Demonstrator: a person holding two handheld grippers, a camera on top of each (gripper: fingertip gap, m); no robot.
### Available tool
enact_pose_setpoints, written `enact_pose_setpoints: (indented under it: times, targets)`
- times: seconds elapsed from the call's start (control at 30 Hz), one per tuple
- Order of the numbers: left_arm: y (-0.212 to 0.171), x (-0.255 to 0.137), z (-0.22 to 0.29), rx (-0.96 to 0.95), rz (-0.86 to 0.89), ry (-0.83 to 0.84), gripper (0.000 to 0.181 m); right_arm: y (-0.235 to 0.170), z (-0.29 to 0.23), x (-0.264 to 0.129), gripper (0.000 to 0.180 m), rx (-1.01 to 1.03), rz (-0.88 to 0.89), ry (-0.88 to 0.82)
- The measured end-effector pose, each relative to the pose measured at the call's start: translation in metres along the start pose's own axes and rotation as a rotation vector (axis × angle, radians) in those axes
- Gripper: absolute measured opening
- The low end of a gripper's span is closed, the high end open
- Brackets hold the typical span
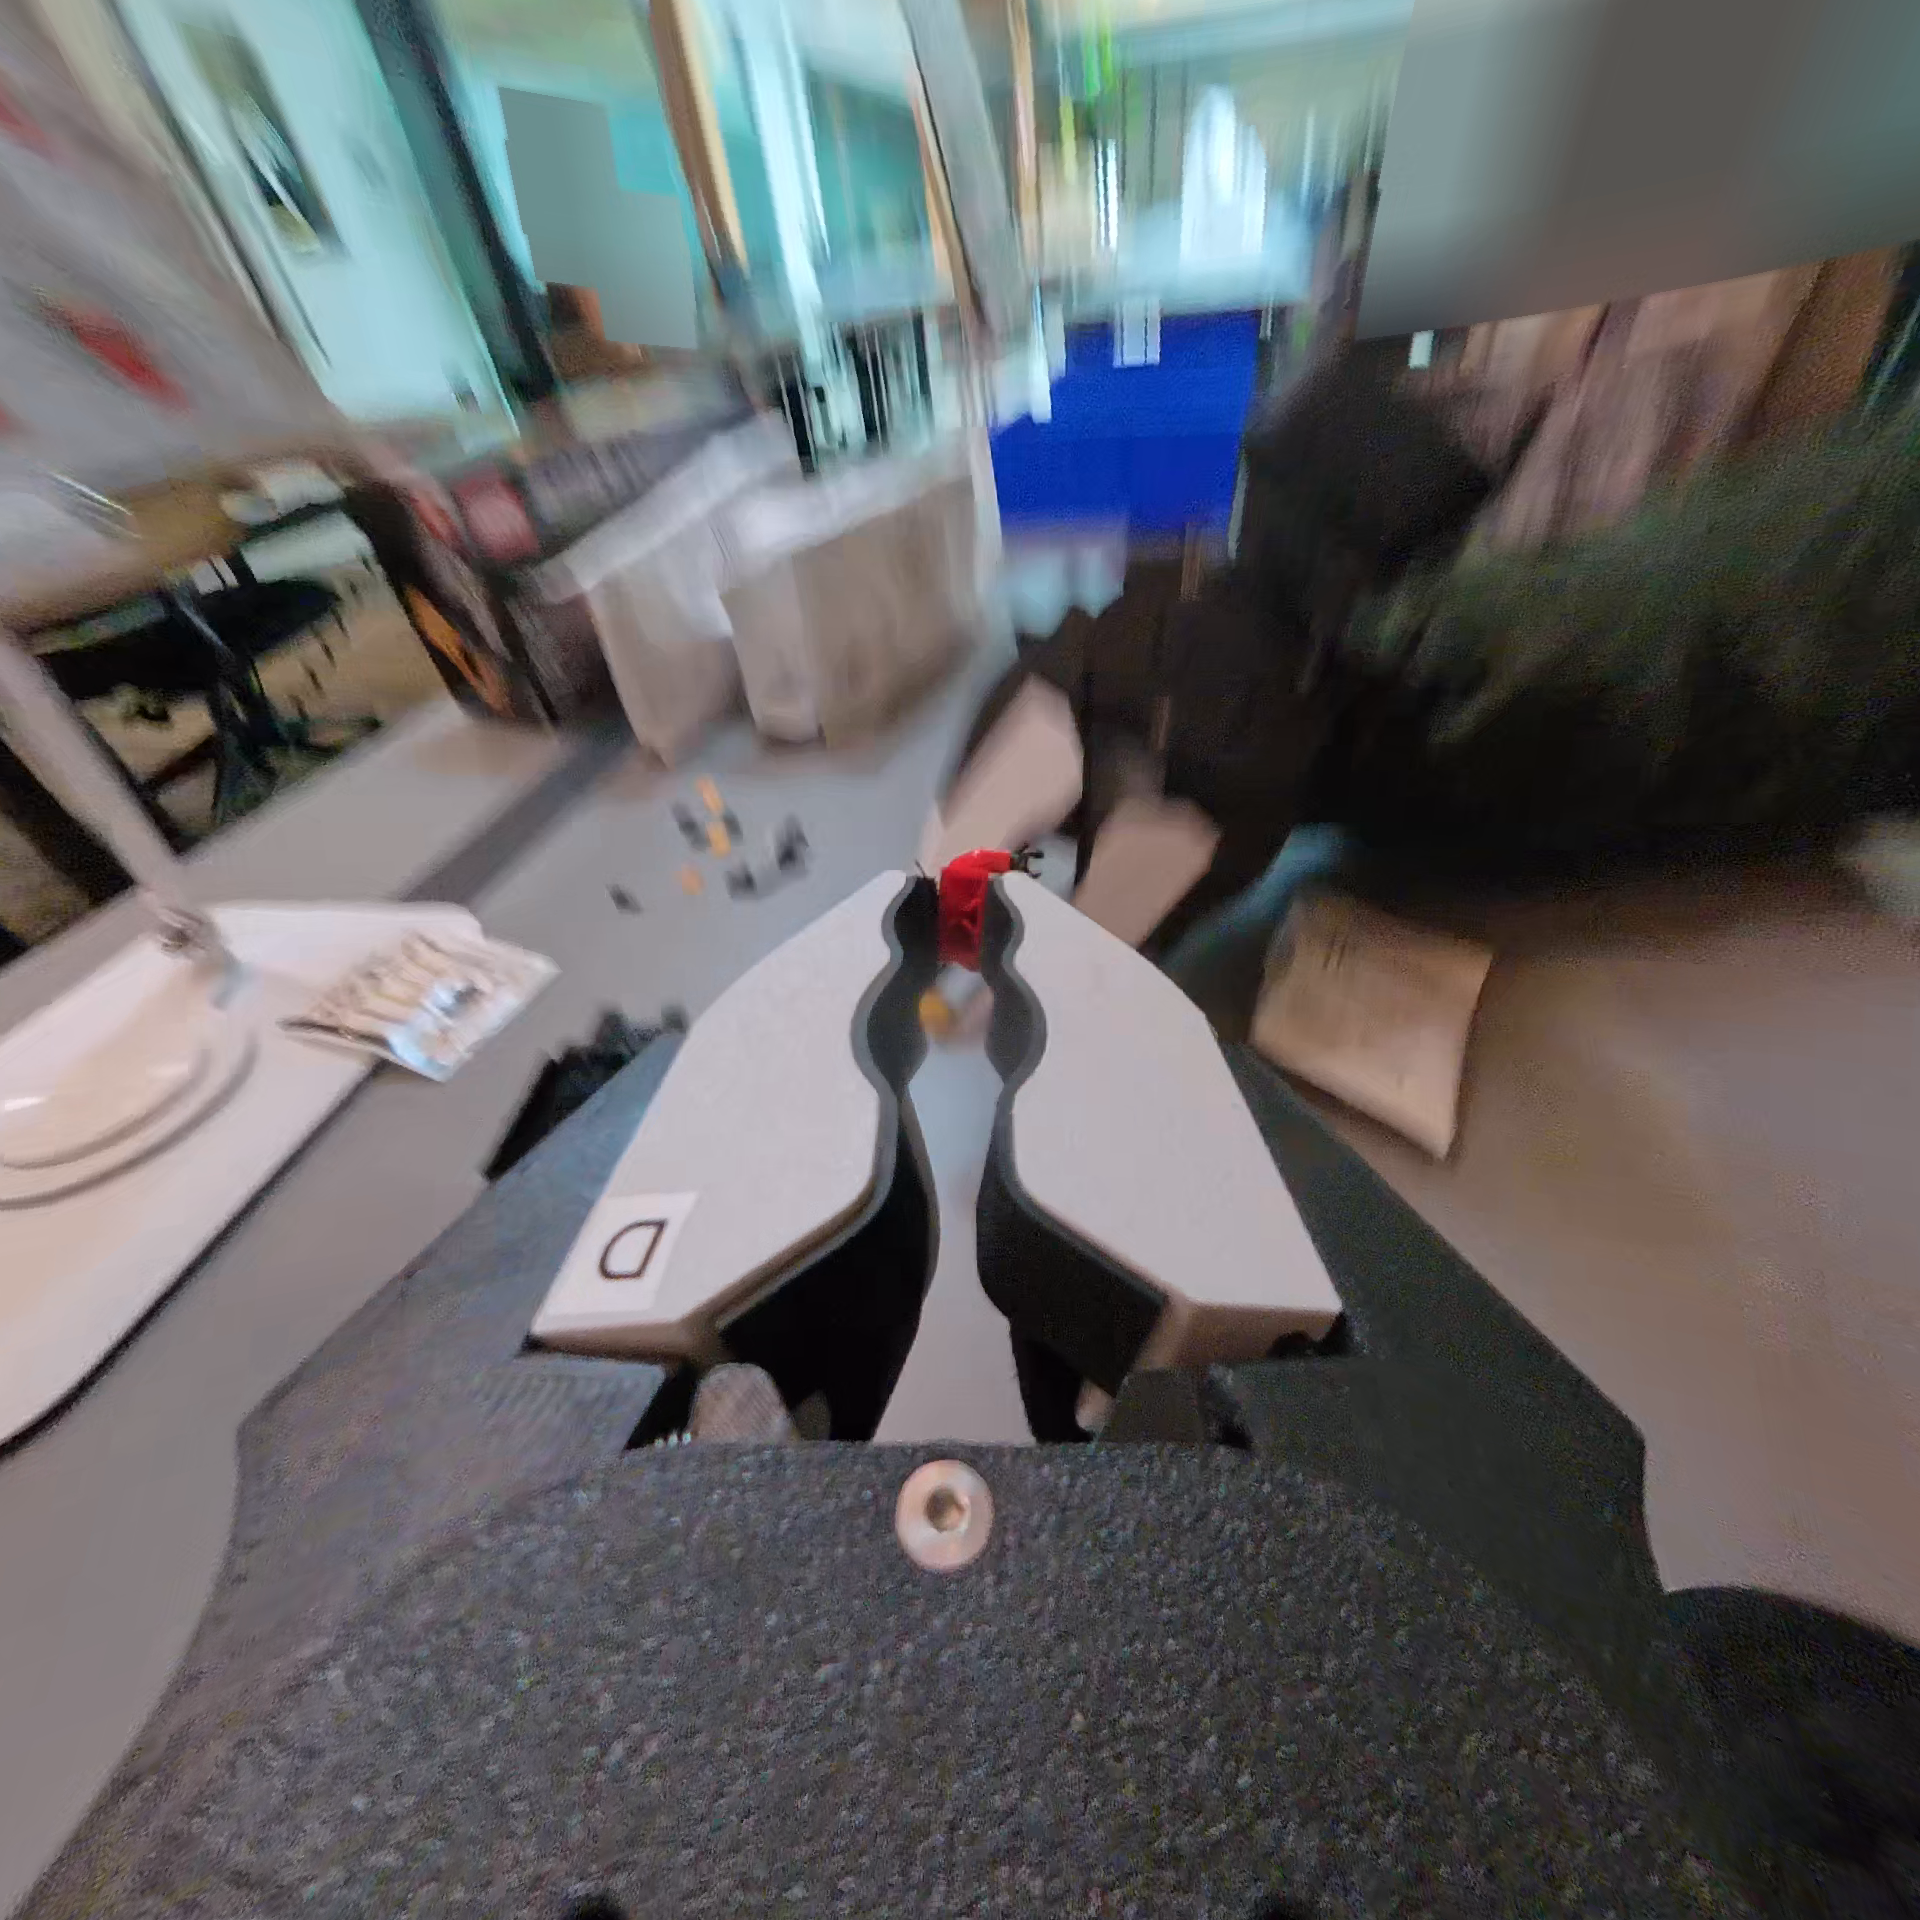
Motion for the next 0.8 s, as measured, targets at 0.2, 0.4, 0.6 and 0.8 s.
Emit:
enact_pose_setpoints:
  times: [0.2, 0.4, 0.6, 0.8]
  targets:
    - [-0.022, 0.010, 0.005, 0.080, -0.141, 0.010, 0.009, 0.033, 0.019, -0.020, 0.010, 0.052, 0.226, -0.061]
    - [-0.042, 0.014, -0.021, -0.014, -0.258, 0.136, 0.008, 0.015, 0.018, -0.022, 0.010, 0.154, 0.166, 0.023]
    - [-0.075, 0.014, -0.015, -0.030, -0.481, 0.100, 0.007, -0.008, 0.001, -0.018, 0.010, 0.304, 0.012, 0.296]
    - [-0.076, 0.016, -0.002, -0.110, -0.477, -0.022, 0.025, -0.006, -0.011, -0.011, 0.018, 0.289, -0.010, 0.348]
Point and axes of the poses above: each gripper's, where its closed fingertips meet, x out along the fingers, y out of its top, z = x × y across the jaws, the point moved 4 cm from there along -x, back along the fingers, and after that the axes turned 12 degrees about y, right-handed, at the moved point
